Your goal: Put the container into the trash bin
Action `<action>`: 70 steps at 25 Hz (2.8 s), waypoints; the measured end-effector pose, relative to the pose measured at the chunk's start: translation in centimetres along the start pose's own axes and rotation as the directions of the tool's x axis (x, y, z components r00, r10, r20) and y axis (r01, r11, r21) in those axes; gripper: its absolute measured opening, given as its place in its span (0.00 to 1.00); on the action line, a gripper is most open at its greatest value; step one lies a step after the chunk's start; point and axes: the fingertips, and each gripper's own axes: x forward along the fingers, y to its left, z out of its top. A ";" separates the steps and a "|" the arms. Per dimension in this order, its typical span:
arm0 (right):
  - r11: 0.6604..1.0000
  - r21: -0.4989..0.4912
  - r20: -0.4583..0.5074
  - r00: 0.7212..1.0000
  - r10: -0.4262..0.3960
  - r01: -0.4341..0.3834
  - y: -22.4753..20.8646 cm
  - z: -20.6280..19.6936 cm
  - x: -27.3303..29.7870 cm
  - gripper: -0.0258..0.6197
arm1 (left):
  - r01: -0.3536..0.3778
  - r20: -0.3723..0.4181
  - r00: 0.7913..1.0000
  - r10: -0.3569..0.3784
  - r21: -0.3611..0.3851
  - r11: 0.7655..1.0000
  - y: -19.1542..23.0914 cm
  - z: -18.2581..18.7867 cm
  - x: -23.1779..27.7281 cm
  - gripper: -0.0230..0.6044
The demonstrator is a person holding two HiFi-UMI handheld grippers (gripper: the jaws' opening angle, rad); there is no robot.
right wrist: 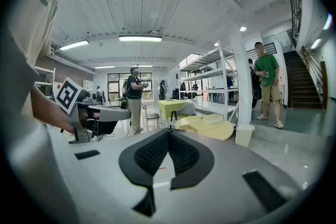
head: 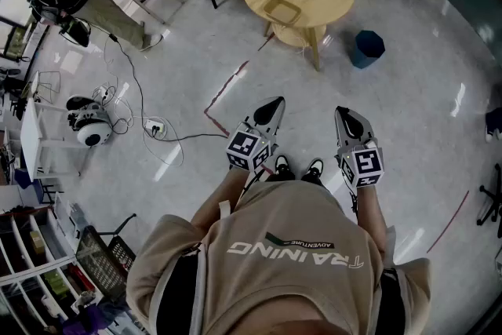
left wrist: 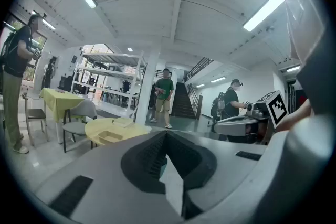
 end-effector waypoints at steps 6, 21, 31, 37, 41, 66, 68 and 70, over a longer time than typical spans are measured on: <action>0.999 0.005 0.021 0.999 -0.033 0.033 -0.1 0.2 -0.1 0.04 | -0.002 0.020 1.000 0.002 0.020 1.000 0.1 0.5 -0.9 0.04; 0.997 0.009 -0.027 0.997 -0.077 0.077 2.5 0.6 1.9 0.04 | 0.041 0.027 0.999 -0.041 -0.003 0.999 4.1 0.7 -2.5 0.04; 0.994 0.020 -0.073 0.992 -0.107 0.108 4.0 -0.8 4.9 0.04 | 0.076 -0.007 0.997 -0.076 0.006 0.997 8.3 0.0 -1.5 0.04; 0.996 0.042 -0.085 0.993 -0.077 0.081 2.8 -1.3 7.5 0.04 | 0.078 -0.025 0.997 -0.078 -0.017 0.997 9.6 -0.9 0.4 0.04; 0.996 0.058 -0.086 0.995 -0.058 0.063 1.3 -1.8 9.0 0.04 | 0.083 -0.037 0.996 -0.083 -0.005 0.997 9.6 -0.9 2.3 0.04; 0.996 0.057 -0.063 0.996 0.066 -0.062 -19.8 2.1 20.5 0.04 | -0.054 -0.111 0.992 0.052 -0.016 0.998 14.0 2.3 24.2 0.04; 0.995 0.060 -0.070 0.994 0.084 -0.080 -20.8 1.8 20.9 0.04 | -0.067 -0.110 0.992 0.064 -0.019 0.998 14.1 2.4 25.5 0.04; 0.993 0.061 -0.082 0.991 0.102 -0.097 -21.6 1.6 21.5 0.04 | -0.080 -0.112 0.991 0.077 -0.022 0.997 14.5 2.5 26.4 0.04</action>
